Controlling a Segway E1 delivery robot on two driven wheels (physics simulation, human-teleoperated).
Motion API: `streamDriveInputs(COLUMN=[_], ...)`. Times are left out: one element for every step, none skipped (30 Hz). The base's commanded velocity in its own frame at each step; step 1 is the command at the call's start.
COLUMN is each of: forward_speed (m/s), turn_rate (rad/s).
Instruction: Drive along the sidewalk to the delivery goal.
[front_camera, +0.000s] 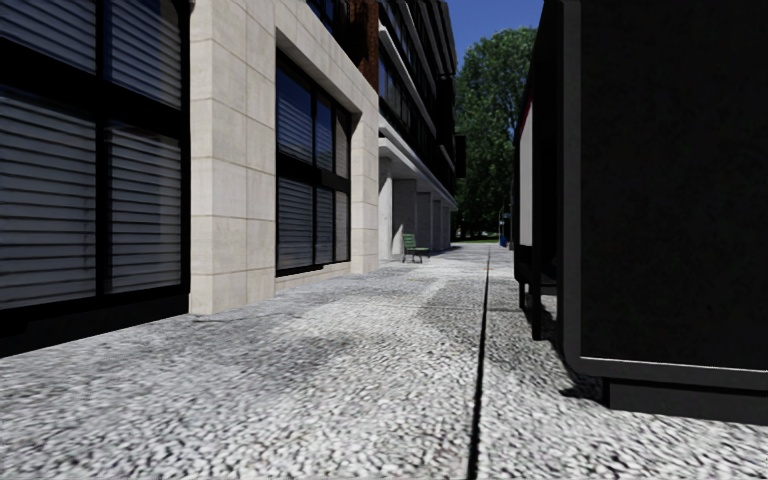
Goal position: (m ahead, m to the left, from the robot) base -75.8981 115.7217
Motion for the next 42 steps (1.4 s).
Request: streamDriveInputs(forward_speed=[0.0, 0.0, 0.0, 0.0, 0.0, 0.0, 0.0, 0.0, 0.0, 0.0, 0.0, 0.0, 0.0, 0.0, 0.0, 0.0, 0.0, 0.0, 0.0, 0.0, 0.0, 0.0, 0.0, 0.0, 0.0, 0.0, 0.0, 0.0, 0.0, 0.0, 0.0, 0.0, 0.0, 0.0, 0.0, 0.0, 0.0, 0.0, 0.0, 0.0, 0.0, 0.0], turn_rate=[0.28, 0.28, 0.28, 0.28, 0.28, 0.28, 0.28, 0.28, 0.28, 0.28, 0.28, 0.28, 0.28, 0.28, 0.28, 0.28, 0.28, 0.28, 0.28, 0.28, 0.28, 0.28, 0.28, 0.28, 0.28, 0.29, 0.33, 0.33, 0.36, 0.37, 0.38, 0.4, 0.4, 0.41, 0.41, 0.41, 0.41, 0.43, 0.47, 0.48, 0.48, 0.48])
